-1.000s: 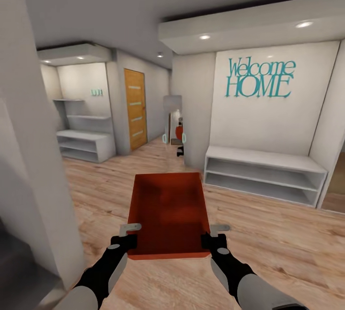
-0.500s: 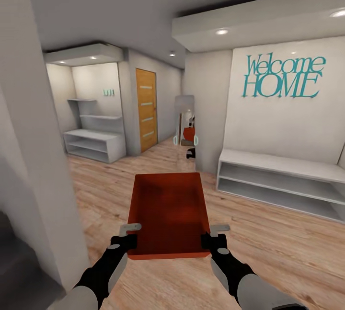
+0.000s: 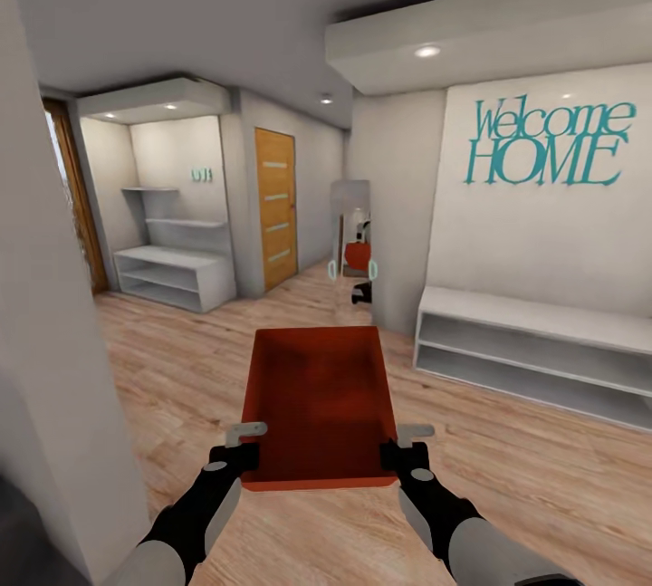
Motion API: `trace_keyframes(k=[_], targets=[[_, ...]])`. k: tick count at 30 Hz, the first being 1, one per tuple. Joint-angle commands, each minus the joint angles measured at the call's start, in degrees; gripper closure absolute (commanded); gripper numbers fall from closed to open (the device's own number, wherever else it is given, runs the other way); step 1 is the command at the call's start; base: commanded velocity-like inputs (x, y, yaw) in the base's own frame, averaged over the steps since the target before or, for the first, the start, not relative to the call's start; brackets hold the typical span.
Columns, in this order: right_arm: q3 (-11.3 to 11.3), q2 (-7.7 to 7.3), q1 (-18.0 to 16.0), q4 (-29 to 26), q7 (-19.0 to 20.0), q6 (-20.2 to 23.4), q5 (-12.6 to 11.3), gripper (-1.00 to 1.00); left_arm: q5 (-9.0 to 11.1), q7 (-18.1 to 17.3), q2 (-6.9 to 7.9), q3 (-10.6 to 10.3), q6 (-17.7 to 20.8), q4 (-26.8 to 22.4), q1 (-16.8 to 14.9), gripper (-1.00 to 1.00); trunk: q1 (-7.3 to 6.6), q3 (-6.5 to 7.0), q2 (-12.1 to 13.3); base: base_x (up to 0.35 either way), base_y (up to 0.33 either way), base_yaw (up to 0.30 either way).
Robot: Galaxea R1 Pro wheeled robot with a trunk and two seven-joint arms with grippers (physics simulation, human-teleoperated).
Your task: Move the two storage containers from the living room to the garage. In the garage, place one container on the floor and stack the other container on top of it (either order is fine).
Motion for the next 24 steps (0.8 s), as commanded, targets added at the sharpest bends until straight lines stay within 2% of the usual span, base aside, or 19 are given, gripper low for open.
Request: trace_keyframes(k=[1, 17, 24], targets=[[-2.24, -0.02, -0.06, 0.14, -4.90, -0.18, -1.46, 1.00, -0.93, 0.89, 0.06, 0.27, -1.60, -0.28, -0.02, 1.00, 0.04, -0.08, -0.06, 0.324, 0.000, 0.069], [-2.24, -0.05, -0.06, 0.14, -4.90, -0.18, -1.43, 1.00, -0.93, 0.89, 0.06, 0.27, -1.60, -0.28, -0.02, 1.00, 0.04, -0.08, -0.06, 0.324, 0.000, 0.242], [-2.24, -0.05, -0.06, 0.14, -4.90, -0.18, -1.44, 1.00, -0.93, 0.89, 0.06, 0.27, -1.60, -0.28, -0.02, 1.00, 0.04, -0.08, -0.06, 0.324, 0.000, 0.067]])
